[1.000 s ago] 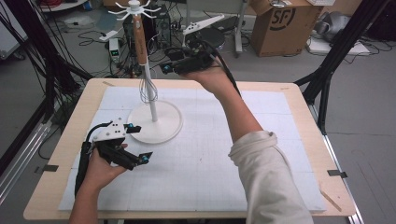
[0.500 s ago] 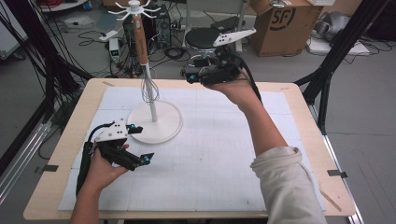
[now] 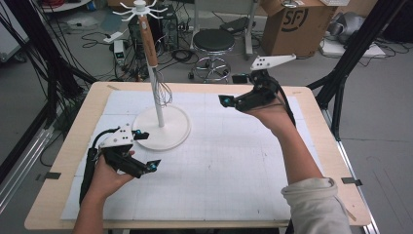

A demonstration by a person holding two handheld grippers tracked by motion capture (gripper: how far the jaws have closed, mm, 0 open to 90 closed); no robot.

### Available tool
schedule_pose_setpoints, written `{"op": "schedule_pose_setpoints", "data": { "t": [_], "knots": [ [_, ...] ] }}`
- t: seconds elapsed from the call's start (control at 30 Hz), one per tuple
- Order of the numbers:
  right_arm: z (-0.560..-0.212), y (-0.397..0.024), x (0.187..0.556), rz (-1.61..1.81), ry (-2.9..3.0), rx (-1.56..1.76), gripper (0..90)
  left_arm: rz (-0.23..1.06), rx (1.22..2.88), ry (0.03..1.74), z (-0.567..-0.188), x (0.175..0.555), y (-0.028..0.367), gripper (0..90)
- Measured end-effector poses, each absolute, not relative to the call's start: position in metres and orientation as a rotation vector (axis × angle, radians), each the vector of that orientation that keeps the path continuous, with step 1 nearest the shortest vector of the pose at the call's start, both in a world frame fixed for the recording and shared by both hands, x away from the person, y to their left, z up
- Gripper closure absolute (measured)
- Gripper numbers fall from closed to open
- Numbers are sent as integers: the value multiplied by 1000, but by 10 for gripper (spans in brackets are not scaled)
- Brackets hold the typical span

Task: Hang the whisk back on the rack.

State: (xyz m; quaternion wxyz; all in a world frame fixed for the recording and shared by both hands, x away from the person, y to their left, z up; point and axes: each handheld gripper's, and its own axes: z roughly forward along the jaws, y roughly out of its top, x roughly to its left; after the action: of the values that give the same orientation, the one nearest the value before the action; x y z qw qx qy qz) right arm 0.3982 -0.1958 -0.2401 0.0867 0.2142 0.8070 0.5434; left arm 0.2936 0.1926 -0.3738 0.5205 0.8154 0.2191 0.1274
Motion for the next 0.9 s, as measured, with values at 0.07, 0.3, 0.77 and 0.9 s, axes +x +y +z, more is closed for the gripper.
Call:
{"op": "schedule_pose_setpoints", "data": {
  "t": [0.07,0.3,0.77,0.9],
  "knots": [
    [-246,-204,394,1614,2400,646,10,304,1956,524,-374,294,192,16],
    [-270,-230,379,1605,2368,692,3,304,1959,520,-374,293,192,16],
    [-320,-270,356,1590,2337,777,3,292,1965,525,-376,294,192,16],
    [-332,-278,349,1596,2328,782,3,293,1967,526,-377,295,192,16]
  ]
}}
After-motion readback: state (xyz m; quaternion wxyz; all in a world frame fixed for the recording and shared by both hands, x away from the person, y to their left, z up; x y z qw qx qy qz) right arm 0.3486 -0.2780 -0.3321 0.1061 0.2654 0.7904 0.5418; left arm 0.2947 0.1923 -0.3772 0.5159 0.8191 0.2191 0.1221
